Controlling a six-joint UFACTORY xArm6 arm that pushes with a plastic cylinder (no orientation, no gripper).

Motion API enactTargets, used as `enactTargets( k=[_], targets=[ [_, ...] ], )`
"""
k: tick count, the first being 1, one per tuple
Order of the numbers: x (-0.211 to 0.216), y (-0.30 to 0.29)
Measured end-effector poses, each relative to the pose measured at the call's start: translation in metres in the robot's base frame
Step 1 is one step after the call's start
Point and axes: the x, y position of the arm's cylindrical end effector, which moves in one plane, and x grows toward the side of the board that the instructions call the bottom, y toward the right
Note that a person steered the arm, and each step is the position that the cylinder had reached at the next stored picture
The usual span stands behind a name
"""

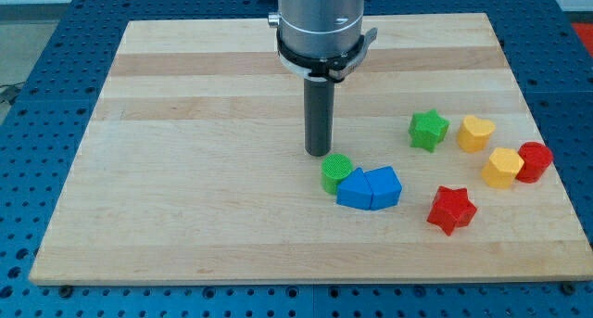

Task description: Drag the green circle to the left of the triangle

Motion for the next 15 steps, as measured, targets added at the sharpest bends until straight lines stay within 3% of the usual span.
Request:
enactTargets(
  k=[1,4,5,7,8,9,12,14,15],
  targets=[
    [0.02,-0.002],
    [-0.032,0.016],
    [-0.03,0.017],
    [0.016,0.015],
    [0.018,0.014],
    [-0.018,0.02],
    [0.024,0.004],
    [0.021,0.004],
    [-0.05,0.011]
  ],
)
